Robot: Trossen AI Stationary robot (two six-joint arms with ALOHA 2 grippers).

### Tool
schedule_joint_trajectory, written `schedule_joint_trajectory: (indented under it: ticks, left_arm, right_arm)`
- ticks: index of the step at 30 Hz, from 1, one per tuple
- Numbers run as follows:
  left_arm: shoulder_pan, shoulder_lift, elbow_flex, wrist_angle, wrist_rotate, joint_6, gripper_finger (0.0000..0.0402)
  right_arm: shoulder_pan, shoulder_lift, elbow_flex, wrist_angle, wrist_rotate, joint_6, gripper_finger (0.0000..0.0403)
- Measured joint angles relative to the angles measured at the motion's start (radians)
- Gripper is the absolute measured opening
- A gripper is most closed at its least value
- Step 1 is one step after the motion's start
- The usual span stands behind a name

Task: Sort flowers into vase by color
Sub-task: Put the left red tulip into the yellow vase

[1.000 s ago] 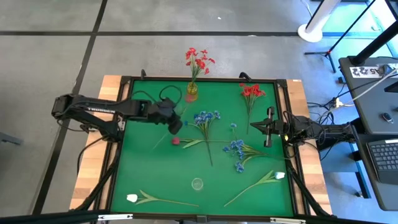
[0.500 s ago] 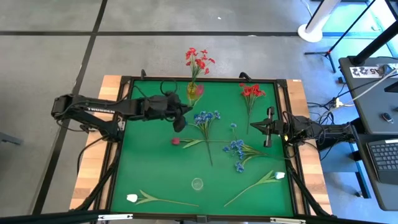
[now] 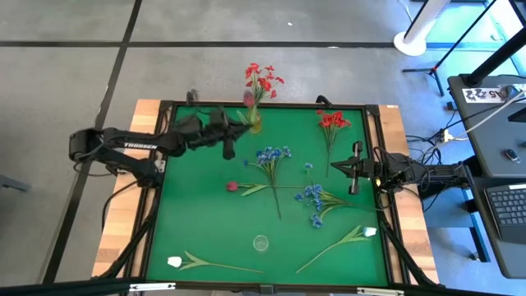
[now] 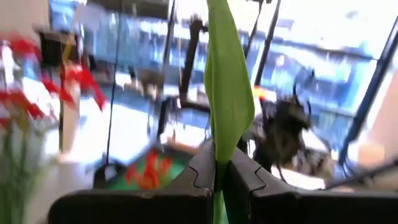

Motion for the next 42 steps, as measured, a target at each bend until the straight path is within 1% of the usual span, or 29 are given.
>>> schedule_joint_trajectory:
  ticks: [3, 10, 14, 16, 19, 22, 27, 30, 37, 42]
  left_arm:
    - [0.063, 0.000, 0.000, 0.058, 0.005, 0.011, 0.0007]
    - [0.221, 0.000, -0.001, 0.083, 0.004, 0.033, 0.0007]
    - [0.296, 0.000, -0.001, 0.130, 0.003, 0.026, 0.0007]
    - [0.328, 0.000, -0.001, 0.168, 0.018, 0.019, 0.0007]
    - [0.365, 0.000, -0.001, 0.229, 0.075, -0.027, 0.0007]
    - [0.379, 0.002, 0.000, 0.273, 0.093, -0.047, 0.0007]
    - [0.378, 0.038, 0.047, 0.272, 0.106, -0.042, 0.0007]
    - [0.378, 0.072, 0.086, 0.270, 0.140, -0.035, 0.0007]
    - [0.398, 0.155, 0.162, 0.223, 0.132, -0.034, 0.0007]
    - [0.400, 0.243, 0.207, 0.217, 0.136, -0.034, 0.0007]
  right_arm:
    - [0.000, 0.000, 0.000, 0.000, 0.000, 0.000, 0.0008]
    - [0.000, 0.000, 0.000, 0.000, 0.000, 0.000, 0.0008]
    - [0.000, 0.000, 0.000, 0.000, 0.000, 0.000, 0.0008]
    - [0.000, 0.000, 0.000, 0.000, 0.000, 0.000, 0.0007]
    - [0.000, 0.000, 0.000, 0.000, 0.000, 0.000, 0.0008]
    - [0.000, 0.000, 0.000, 0.000, 0.000, 0.000, 0.0008]
    - [0.000, 0.000, 0.000, 0.000, 0.000, 0.000, 0.0008]
    - [0.000, 0.000, 0.000, 0.000, 0.000, 0.000, 0.0008]
    - [0.000, 0.000, 0.000, 0.000, 0.000, 0.000, 0.0008]
    - [0.000, 0.000, 0.000, 0.000, 0.000, 0.000, 0.0008]
